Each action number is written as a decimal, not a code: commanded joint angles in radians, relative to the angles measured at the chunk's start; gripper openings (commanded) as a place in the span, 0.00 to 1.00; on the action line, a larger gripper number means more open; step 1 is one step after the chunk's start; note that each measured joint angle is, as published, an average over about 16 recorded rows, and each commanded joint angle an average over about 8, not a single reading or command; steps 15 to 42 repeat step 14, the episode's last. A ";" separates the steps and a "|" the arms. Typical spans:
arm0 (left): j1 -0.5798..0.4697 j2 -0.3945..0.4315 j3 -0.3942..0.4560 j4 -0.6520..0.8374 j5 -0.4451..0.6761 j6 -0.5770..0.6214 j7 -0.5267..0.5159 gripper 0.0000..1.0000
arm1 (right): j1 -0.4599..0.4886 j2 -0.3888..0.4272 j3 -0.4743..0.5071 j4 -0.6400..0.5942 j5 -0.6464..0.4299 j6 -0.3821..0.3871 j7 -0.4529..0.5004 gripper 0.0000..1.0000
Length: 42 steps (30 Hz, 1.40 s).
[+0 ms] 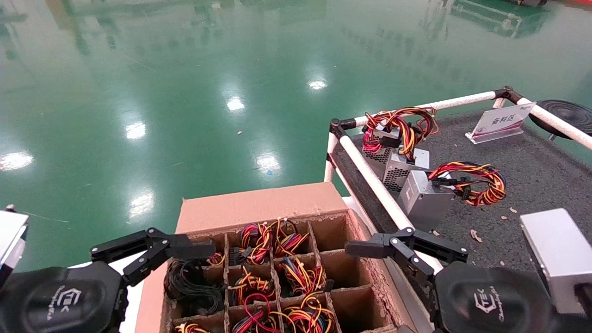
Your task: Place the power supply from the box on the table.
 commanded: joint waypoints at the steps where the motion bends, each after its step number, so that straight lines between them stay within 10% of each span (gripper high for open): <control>1: 0.000 0.000 0.000 0.000 0.000 0.000 0.000 1.00 | 0.000 0.000 0.000 -0.001 0.000 0.000 0.000 1.00; 42: 0.000 0.000 0.000 0.000 0.000 0.000 0.000 1.00 | 0.001 -0.001 0.000 -0.002 -0.001 0.001 -0.001 1.00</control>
